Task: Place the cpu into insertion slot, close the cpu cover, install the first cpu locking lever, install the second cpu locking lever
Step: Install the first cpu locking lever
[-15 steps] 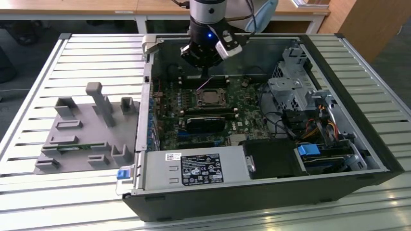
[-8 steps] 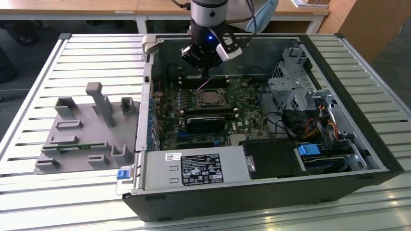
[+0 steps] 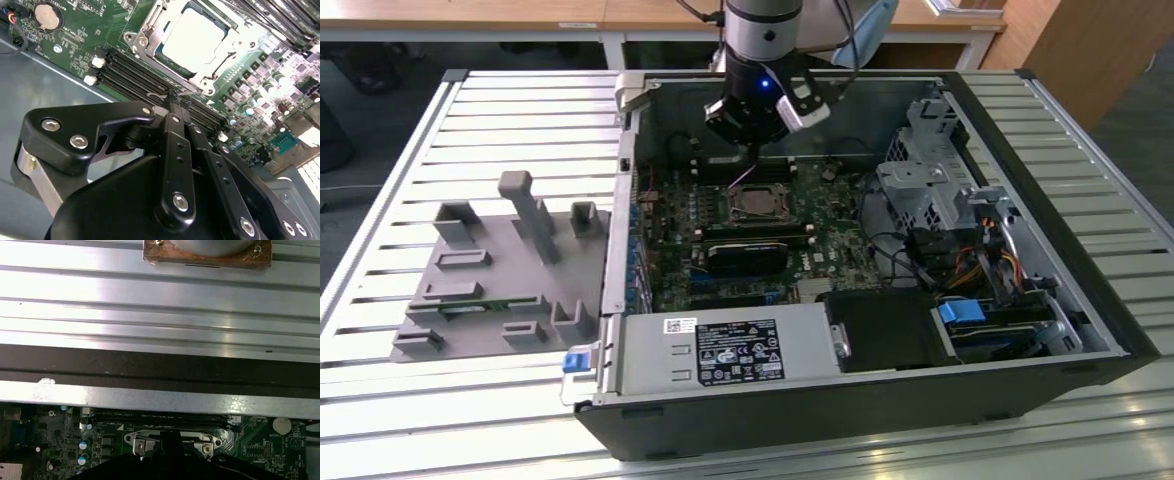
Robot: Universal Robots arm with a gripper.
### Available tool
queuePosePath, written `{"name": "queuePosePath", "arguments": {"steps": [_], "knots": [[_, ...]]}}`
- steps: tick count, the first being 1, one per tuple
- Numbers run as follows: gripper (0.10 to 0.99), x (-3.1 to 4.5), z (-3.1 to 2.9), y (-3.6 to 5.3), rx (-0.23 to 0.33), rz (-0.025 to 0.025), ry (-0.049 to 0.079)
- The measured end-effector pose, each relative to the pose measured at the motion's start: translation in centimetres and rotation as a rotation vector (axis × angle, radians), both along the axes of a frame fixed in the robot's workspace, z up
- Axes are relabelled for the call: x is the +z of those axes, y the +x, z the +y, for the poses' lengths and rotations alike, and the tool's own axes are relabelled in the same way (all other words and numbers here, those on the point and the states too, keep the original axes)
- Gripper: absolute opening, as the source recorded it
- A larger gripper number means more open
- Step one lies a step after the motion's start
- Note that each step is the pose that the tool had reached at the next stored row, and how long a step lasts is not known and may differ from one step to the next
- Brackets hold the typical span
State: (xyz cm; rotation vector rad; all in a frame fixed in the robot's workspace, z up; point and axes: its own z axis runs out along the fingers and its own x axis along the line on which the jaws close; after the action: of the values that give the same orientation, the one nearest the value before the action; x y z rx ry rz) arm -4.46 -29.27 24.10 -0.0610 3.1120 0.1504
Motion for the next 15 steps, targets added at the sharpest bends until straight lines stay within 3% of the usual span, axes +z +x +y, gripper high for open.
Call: {"name": "queuePosePath", "arguments": {"steps": [15], "knots": [[0.110, -1.35, 0.39, 1.06, 0.000, -0.0001, 0.000]]}}
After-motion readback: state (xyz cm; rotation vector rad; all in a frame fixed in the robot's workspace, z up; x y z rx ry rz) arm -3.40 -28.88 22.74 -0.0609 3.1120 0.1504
